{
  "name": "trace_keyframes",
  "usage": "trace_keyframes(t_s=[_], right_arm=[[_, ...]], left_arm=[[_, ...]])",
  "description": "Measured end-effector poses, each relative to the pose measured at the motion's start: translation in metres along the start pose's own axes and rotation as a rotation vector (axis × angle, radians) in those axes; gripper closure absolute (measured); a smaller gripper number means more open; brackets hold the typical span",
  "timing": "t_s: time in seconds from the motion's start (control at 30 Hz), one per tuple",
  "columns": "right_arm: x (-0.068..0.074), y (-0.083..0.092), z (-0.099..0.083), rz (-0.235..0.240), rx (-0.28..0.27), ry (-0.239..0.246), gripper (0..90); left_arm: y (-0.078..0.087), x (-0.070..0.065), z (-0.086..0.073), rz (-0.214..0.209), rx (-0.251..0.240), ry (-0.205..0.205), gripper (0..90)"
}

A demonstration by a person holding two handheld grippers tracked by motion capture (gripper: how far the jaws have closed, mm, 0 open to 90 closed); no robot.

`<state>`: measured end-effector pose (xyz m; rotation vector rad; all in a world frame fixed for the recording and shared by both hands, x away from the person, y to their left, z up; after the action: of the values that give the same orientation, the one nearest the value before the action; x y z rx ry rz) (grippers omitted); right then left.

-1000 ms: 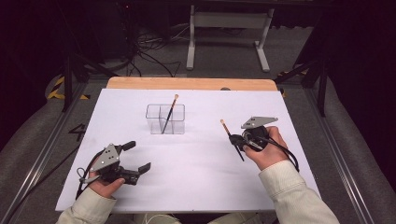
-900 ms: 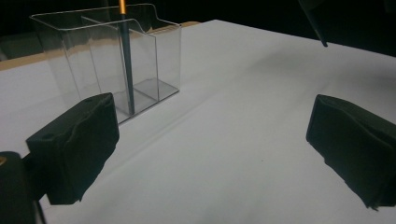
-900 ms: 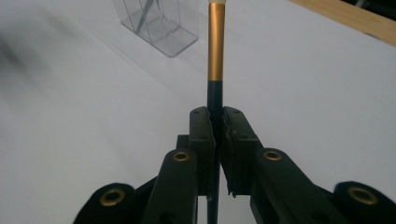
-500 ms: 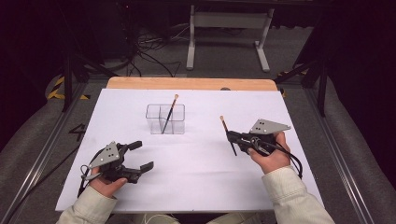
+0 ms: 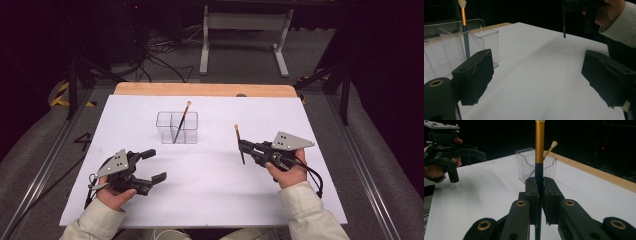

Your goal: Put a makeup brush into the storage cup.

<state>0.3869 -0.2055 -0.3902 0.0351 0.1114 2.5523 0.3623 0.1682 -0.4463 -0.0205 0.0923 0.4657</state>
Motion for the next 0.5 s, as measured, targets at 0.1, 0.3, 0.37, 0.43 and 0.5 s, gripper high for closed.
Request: trace_keyframes(t_s=[0.1, 0.3, 0.37, 0.43, 0.5], right_arm=[[0.004, -0.004, -0.001, 0.016, -0.027, 0.004, 83.4], [0.009, -0.011, -0.001, 0.044, -0.064, 0.012, 83.4], [0.010, -0.014, -0.002, 0.049, -0.077, 0.014, 83.4], [0.012, -0.017, -0.002, 0.056, -0.087, 0.014, 83.4], [0.013, -0.019, -0.003, 0.066, -0.096, 0.016, 83.4]], left_arm=[[-0.001, -0.001, 0.002, -0.009, -0.006, -0.001, 11.7], [-0.003, -0.001, 0.007, -0.020, -0.009, 0.004, 12.1], [-0.004, -0.001, 0.008, -0.024, -0.008, 0.010, 12.1], [-0.005, 0.000, 0.008, -0.022, 0.001, 0.001, 12.4], [-0.006, -0.002, 0.008, -0.025, 0.002, 0.009, 12.4]])
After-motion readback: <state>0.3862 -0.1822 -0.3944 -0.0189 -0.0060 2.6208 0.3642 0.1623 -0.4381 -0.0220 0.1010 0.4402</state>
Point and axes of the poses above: each handheld gripper's, and its own axes: y roughly backward along the jaws, z roughly out of its top, x roughly to its left, the point moved 4 cm from there along -y, roughly forward along the jaws, and after that the axes turned 10 degrees about -x, right-handed, at the moved point
